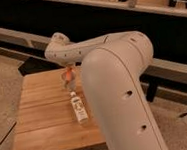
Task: Place the pepper in the ceramic cup
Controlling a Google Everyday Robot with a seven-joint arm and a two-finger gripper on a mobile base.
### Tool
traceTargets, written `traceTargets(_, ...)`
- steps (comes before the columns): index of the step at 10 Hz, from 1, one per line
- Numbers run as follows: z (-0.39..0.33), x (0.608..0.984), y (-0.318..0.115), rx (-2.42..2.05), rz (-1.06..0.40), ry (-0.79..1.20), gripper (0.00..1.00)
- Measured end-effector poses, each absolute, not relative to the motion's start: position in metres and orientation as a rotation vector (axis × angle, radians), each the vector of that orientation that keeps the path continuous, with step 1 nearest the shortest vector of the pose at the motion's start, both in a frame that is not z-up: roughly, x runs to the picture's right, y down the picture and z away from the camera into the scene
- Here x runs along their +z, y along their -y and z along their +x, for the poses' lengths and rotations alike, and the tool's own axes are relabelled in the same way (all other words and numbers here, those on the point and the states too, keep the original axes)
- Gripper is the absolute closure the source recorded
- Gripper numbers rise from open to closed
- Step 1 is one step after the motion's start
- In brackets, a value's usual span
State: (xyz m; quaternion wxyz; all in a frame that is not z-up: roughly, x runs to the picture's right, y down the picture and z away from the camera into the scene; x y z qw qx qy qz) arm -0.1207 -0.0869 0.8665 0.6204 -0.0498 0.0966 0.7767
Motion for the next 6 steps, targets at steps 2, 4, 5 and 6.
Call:
traceTargets(2,-0.119,0.867,0.087,1.788,-0.113,-0.223,1.0)
traceTargets(4,-0.12,0.866,0.087,1.786,-0.114,-0.222,1.0)
traceTargets(5,-0.12,0.865,0.089,1.779,-0.105,-0.218,1.0)
traceTargets(6,-0.135,0.851,0.103,1.729,-0.075,-0.177,1.0)
